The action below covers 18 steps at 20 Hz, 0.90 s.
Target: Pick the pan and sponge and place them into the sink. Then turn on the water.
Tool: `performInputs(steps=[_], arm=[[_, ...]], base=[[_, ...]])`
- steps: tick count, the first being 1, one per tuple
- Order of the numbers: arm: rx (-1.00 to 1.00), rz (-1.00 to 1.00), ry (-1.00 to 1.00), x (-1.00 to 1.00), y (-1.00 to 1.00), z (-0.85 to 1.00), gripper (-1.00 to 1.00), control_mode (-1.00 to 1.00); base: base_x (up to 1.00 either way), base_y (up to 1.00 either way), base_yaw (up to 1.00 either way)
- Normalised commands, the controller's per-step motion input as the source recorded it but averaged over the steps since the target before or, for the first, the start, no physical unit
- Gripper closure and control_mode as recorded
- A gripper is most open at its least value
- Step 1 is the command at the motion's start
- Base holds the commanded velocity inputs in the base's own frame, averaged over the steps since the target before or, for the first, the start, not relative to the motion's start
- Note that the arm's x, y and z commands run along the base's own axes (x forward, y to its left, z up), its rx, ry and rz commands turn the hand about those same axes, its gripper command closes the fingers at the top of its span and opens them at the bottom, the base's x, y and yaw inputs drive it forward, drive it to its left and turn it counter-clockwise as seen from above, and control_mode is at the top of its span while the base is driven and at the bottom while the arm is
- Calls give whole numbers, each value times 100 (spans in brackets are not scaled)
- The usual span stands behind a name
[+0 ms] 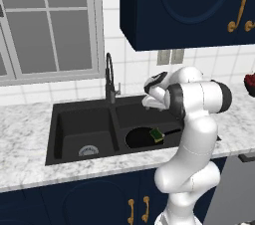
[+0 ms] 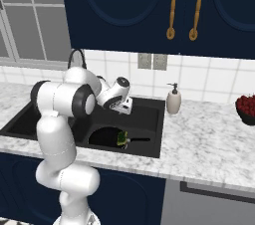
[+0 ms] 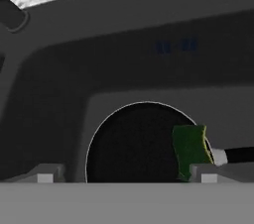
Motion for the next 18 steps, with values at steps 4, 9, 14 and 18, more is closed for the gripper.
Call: performInputs(steps=[4, 9, 14, 18], arm=[[33, -25, 0, 0, 3, 35, -100, -100], [18, -23, 0, 0, 9, 18, -100, -100], [0, -7, 0, 2, 3, 0, -100, -100], [3, 0, -1, -1, 0, 0, -100, -100]], base=[[0, 0, 0], [0, 0, 0], [0, 0, 0], [0, 0, 0]])
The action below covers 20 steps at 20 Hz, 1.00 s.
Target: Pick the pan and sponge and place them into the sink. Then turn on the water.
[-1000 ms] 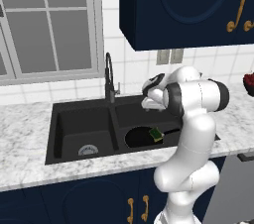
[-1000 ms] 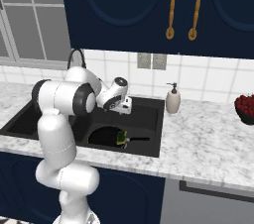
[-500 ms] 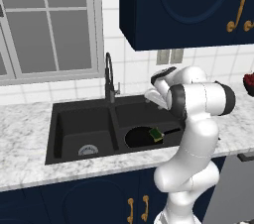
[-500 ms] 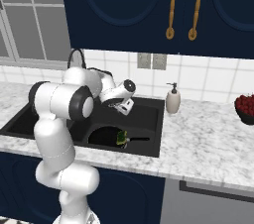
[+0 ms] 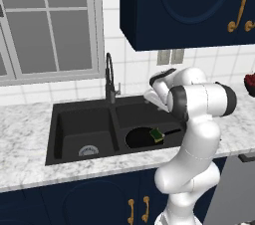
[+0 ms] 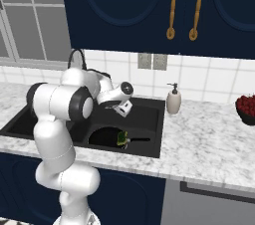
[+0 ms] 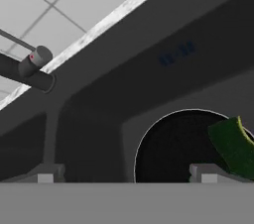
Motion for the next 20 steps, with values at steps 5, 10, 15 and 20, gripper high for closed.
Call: performInputs(steps=[5, 10, 15, 20], arm=[[13, 0, -7, 0, 14, 15, -100, -100], [11, 0, -8, 1, 20, 15, -100, -100], [4, 3, -3, 7, 24, 19, -100, -100], [0, 0, -1, 8, 24, 14, -100, -100]], base=[[0, 0, 0], [0, 0, 0], [0, 0, 0], [0, 0, 0]])
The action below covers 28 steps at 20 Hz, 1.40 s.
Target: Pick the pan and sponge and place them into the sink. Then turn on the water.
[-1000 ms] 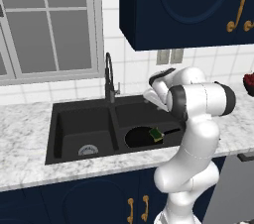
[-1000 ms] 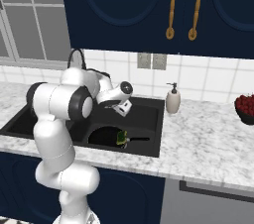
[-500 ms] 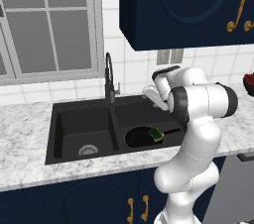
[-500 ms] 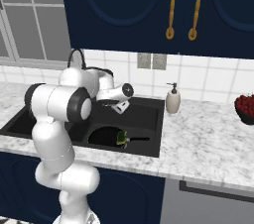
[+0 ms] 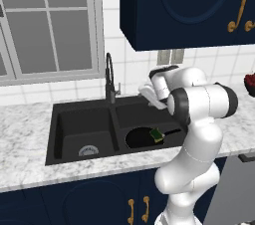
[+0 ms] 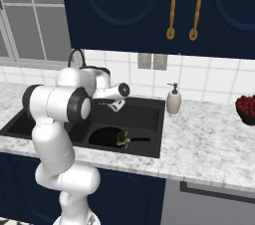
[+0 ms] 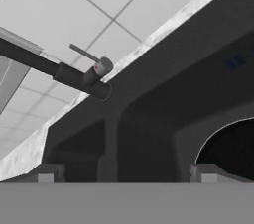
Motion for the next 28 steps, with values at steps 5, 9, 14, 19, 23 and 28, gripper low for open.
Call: performInputs(steps=[5, 9, 14, 19, 23, 28], arm=[[0, 0, -1, 14, 23, 9, -100, -100], [0, 0, 0, 27, 19, 0, -100, -100], [0, 0, -2, 31, 21, 0, -100, -100], [0, 0, -1, 34, 25, 0, -100, -100], [0, 0, 0, 35, 26, -4, -100, -100], [0, 0, 0, 48, 14, -4, -100, -100]], base=[[0, 0, 0], [0, 0, 0], [0, 0, 0], [0, 0, 0], [0, 0, 0], [0, 0, 0]])
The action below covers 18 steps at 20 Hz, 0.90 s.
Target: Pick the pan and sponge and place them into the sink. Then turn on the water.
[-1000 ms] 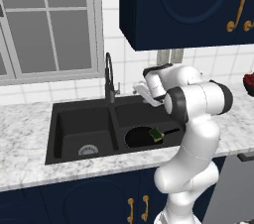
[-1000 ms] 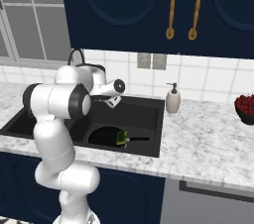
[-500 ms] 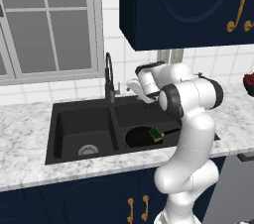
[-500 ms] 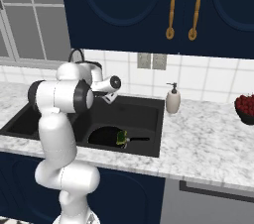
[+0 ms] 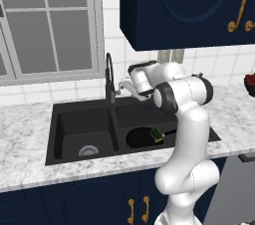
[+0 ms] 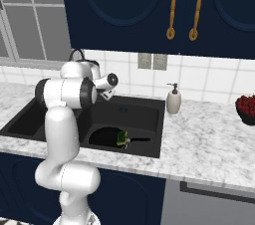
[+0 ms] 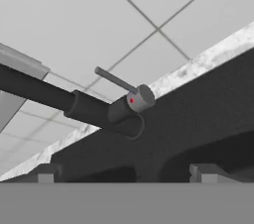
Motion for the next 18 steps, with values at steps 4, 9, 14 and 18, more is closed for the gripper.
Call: performInputs(steps=[4, 9, 14, 18], arm=[[0, 0, 0, 56, 0, -12, -100, -100], [0, 0, 0, 36, 0, -25, -100, -100], [0, 0, 0, 26, 2, -9, -100, -100], [0, 0, 0, 11, 14, 0, -100, -100]], base=[[0, 0, 0], [0, 0, 0], [0, 0, 0], [0, 0, 0]])
